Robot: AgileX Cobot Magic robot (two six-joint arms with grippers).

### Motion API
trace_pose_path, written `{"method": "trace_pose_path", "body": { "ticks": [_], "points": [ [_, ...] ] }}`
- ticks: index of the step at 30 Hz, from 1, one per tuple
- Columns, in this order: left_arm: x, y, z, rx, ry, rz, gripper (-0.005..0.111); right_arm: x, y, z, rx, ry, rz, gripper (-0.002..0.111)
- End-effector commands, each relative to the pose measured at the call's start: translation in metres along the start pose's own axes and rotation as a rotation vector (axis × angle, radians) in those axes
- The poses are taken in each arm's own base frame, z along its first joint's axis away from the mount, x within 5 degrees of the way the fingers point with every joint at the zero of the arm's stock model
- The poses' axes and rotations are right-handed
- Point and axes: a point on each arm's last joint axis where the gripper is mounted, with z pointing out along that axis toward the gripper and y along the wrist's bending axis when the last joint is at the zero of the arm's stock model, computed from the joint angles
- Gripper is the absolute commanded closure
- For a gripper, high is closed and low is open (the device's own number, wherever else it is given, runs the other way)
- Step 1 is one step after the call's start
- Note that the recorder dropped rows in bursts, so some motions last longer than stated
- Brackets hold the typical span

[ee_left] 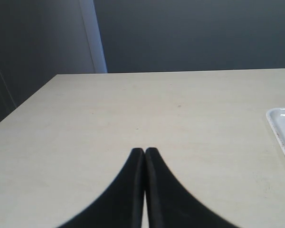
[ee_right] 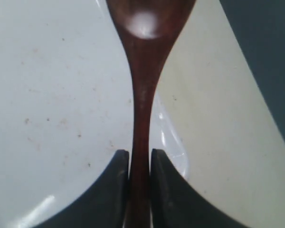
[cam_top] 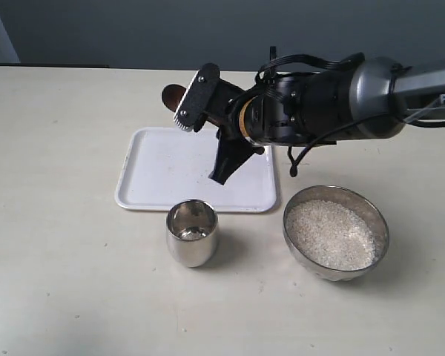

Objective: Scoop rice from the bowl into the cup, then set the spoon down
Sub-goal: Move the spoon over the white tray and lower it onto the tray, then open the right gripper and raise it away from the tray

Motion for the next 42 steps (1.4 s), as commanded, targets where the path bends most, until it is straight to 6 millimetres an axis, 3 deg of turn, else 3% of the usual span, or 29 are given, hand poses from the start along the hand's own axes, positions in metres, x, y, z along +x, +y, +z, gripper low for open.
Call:
{"method": "trace_pose_path", "body": {
  "ticks": [1,10,17,25,28,32,35,40,42],
  "points": [
    [-0.002,0.0,-0.001,-0.001,-0.02,-0.004,0.106,0.005,0.003,0.009,-0.025,0.052,0.128,0.109],
    [-0.002,0.0,-0.001,-0.001,-0.02,-0.004,0.106,0.012,0.004,0.008,-0.023,0.141,0.218,0.109],
    [-0.002,0.0,-0.001,-0.001,-0.02,-0.004,0.106,0.013,0.004,0.008,-0.026,0.152,0.215,0.084],
    [-0.002,0.0,-0.001,-0.001,-0.02,-0.004,0.106,0.014,0.001,0.003,-0.007,0.179,0.218,0.082],
    [-0.002,0.0,-0.001,-0.001,-0.02,-0.004,0.106,0.006,-0.003,-0.016,0.023,0.179,0.215,0.082],
    [-0.002,0.0,-0.001,-0.001,-0.02,-0.004,0.106,-0.009,-0.016,-0.055,0.075,0.13,0.248,0.082],
    [-0.002,0.0,-0.001,-0.001,-0.02,-0.004,0.106,-0.016,-0.027,-0.095,0.126,0.115,0.319,0.083],
    [-0.002,0.0,-0.001,-0.001,-0.02,-0.004,0.106,-0.013,-0.04,-0.174,0.195,0.125,0.46,0.109],
    [-0.002,0.0,-0.001,-0.001,-0.02,-0.004,0.106,-0.01,-0.046,-0.206,0.216,0.082,0.517,0.109]
  ]
}}
